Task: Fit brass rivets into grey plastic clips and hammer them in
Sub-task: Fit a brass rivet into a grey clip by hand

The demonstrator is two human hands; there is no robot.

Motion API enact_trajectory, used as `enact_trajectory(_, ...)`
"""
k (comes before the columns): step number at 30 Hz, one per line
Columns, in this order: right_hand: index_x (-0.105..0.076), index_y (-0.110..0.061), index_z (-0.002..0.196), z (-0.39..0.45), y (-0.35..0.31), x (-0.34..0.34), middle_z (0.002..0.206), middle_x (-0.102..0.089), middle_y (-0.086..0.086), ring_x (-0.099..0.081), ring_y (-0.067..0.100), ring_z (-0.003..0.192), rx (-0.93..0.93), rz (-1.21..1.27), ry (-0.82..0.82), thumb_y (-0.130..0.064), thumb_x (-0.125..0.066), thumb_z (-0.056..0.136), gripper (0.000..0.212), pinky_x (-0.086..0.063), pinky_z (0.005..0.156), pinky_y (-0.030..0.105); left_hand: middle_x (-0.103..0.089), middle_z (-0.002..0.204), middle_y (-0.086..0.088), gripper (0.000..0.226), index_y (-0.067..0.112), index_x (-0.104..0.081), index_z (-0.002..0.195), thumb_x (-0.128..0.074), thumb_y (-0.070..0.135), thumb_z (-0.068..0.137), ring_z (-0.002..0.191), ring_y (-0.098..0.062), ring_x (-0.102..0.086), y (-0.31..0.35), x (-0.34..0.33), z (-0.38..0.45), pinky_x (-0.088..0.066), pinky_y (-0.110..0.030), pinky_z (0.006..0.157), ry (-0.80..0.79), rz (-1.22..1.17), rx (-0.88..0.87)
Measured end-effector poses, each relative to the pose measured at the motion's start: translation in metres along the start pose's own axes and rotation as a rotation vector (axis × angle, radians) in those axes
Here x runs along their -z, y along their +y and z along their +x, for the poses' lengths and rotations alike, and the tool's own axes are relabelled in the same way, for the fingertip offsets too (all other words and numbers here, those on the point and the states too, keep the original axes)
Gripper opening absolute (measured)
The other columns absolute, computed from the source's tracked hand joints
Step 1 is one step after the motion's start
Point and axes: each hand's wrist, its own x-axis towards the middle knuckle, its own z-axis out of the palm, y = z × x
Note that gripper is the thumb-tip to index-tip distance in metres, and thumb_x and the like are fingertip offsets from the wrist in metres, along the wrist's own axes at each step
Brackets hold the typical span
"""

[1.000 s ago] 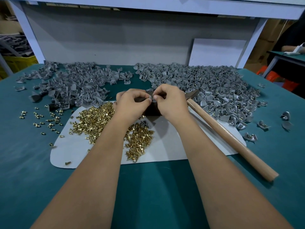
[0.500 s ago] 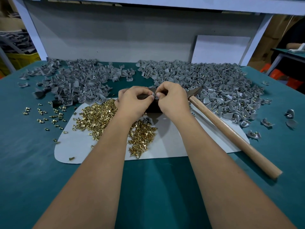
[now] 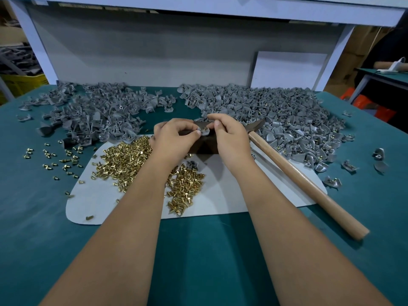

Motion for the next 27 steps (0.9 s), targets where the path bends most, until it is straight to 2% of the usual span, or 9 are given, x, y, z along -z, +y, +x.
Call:
enact_trajectory(4,-0.068,-0.023,0.113,-0.0002,0.001,-0.0001,0.105,-0.067,-0.007,-0.058,0.008,0.1,0.007,-0.022,-0.004,-0.015,-0.045,0.099,0.028,-0.046,0.087,0.025,-0.058,0.101,0.028,0.016,0.041,-0.065,0.073,-0.068,0.035,0.087,0.126,-0.015,-0.033,0.0003,-0.0003,0.0013,-0.027,-0.048,0.11,-0.001,-0.026,0.009)
enact_trajectory(7,-0.068,-0.025,0.112,-0.0004,0.0019,-0.0003,0.109,-0.066,-0.009,-0.057,0.006,0.101,0.017,-0.033,-0.005,-0.018,-0.047,0.098,0.026,-0.045,0.085,0.022,-0.056,0.098,0.031,0.015,0.041,-0.065,0.072,-0.068,0.035,0.086,0.125,-0.014,-0.033,0.0001,-0.0006,0.0014,-0.027,-0.048,0.11,0.001,-0.031,0.016)
enact_trajectory(11,-0.068,-0.03,0.091,0.0,0.0015,-0.0004,0.09,-0.065,-0.018,-0.056,-0.005,0.087,0.037,-0.053,-0.015,-0.019,-0.057,0.092,0.015,-0.038,0.069,0.011,-0.057,0.103,0.027,0.015,0.044,-0.063,0.074,-0.068,0.037,0.086,0.125,-0.016,-0.032,-0.0004,-0.0005,0.0011,-0.027,-0.048,0.109,0.003,0.018,-0.015)
enact_trajectory(15,-0.065,-0.028,0.078,0.0012,0.0018,-0.0011,0.08,-0.064,-0.016,-0.055,-0.006,0.078,0.053,-0.102,-0.014,-0.018,-0.063,0.087,0.014,-0.035,0.061,0.007,-0.056,0.102,0.027,0.014,0.044,-0.062,0.075,-0.068,0.038,0.086,0.124,-0.016,-0.031,-0.0014,-0.0004,0.0018,-0.027,-0.049,0.109,0.001,0.031,-0.026)
enact_trajectory(17,-0.066,-0.026,0.079,0.0021,0.0015,-0.0016,0.081,-0.064,-0.014,-0.056,-0.003,0.079,0.059,-0.12,-0.015,-0.018,-0.063,0.087,0.012,-0.038,0.064,0.012,-0.056,0.101,0.027,0.013,0.044,-0.063,0.075,-0.068,0.038,0.086,0.123,-0.016,-0.031,-0.0017,-0.0006,0.0017,-0.026,-0.049,0.109,-0.002,0.029,-0.03)
enact_trajectory(21,-0.068,-0.024,0.081,0.003,0.0011,-0.0019,0.087,-0.067,-0.007,-0.058,0.013,0.091,0.073,-0.162,-0.021,-0.018,-0.064,0.086,0.009,-0.047,0.08,0.029,-0.057,0.103,0.026,0.013,0.044,-0.063,0.076,-0.068,0.037,0.086,0.122,-0.016,-0.031,-0.0022,-0.0003,0.0021,-0.027,-0.049,0.109,-0.004,0.025,-0.037)
enact_trajectory(27,-0.064,-0.027,0.072,0.0081,-0.0071,-0.0029,0.075,-0.064,-0.01,-0.06,0.013,0.079,0.011,-0.227,-0.019,-0.013,-0.065,0.086,0.019,-0.048,0.074,0.029,-0.057,0.103,0.022,0.018,0.045,-0.062,0.074,-0.069,0.034,0.086,0.126,-0.019,-0.035,-0.0019,-0.0011,0.0026,-0.03,-0.049,0.109,-0.003,0.01,-0.055)
